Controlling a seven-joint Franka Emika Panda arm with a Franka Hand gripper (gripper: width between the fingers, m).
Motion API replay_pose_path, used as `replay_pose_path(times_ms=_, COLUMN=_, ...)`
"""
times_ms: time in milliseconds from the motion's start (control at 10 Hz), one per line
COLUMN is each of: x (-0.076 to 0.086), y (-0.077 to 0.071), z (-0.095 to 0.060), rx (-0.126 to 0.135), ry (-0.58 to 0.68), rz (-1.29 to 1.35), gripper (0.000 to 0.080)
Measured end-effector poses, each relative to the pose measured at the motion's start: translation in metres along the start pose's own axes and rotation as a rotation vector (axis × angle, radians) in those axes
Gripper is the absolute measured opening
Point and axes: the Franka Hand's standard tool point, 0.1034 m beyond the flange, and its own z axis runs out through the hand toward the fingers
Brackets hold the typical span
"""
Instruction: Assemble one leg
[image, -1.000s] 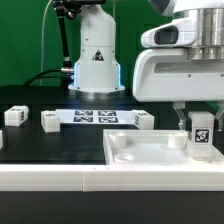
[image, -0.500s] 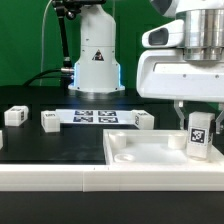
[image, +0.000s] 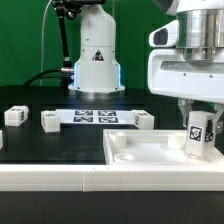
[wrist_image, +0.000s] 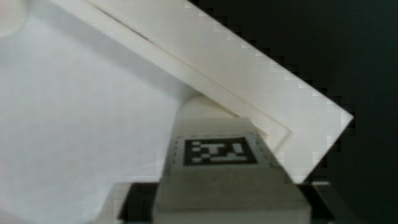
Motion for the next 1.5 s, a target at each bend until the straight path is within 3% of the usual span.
replay_pose_path(times_ms=100, x=0.0000, y=0.0001, z=0.0002, rx=0.000, ry=0.000, rz=-0.026, gripper=0.0301)
replay_pose_path(times_ms=300, x=0.0025, y=0.0010, z=0.0009, rx=0.007, ry=0.007, rz=-0.087, gripper=0.0609)
replay_pose_path(times_ms=400, x=0.0039, y=0.0014, z=0.0007, rx=0.007, ry=0.008, rz=-0.179, gripper=0.0637)
replay_pose_path(times_ms=1500, x=0.0047, y=0.0018, z=0.0006, rx=-0.004, ry=0.012, rz=-1.093, gripper=0.0648)
